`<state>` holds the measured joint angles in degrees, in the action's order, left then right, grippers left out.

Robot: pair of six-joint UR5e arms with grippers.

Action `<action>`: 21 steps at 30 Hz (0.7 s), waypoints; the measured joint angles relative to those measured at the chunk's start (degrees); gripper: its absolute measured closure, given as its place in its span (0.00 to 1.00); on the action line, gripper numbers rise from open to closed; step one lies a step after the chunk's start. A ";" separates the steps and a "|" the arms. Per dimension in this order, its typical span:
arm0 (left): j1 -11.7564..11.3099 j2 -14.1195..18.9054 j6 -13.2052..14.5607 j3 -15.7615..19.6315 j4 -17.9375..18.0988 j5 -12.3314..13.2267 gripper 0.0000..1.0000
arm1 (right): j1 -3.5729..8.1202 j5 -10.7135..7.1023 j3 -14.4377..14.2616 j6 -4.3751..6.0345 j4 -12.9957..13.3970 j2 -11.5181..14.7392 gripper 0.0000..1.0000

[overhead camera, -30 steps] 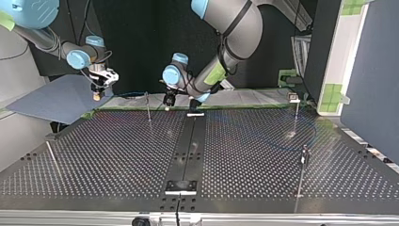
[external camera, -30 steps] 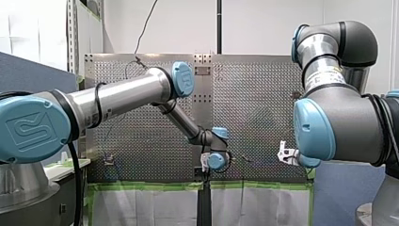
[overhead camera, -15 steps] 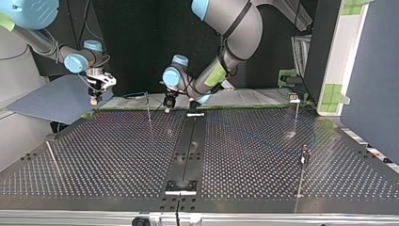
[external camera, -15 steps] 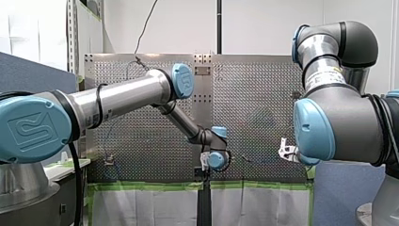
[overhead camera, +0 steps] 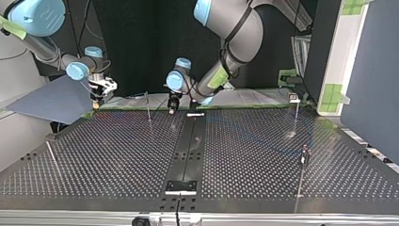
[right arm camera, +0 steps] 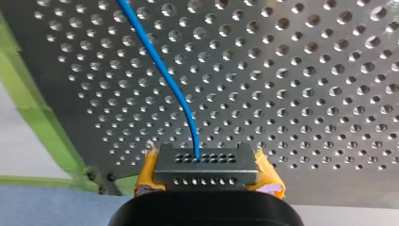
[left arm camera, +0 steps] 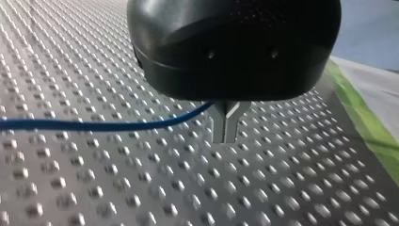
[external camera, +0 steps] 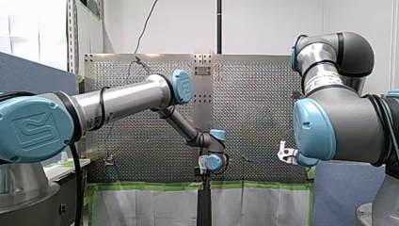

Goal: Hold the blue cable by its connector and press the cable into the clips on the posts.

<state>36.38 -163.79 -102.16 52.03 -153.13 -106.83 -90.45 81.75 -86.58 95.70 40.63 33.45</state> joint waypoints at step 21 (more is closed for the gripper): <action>-0.63 0.04 3.29 1.04 -0.49 -2.50 0.31 | 0.51 -0.49 4.59 0.29 -1.78 -0.12 1.00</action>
<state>35.75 -163.75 -98.87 53.07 -153.62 -109.33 -89.95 81.26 -81.99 96.00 38.85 33.33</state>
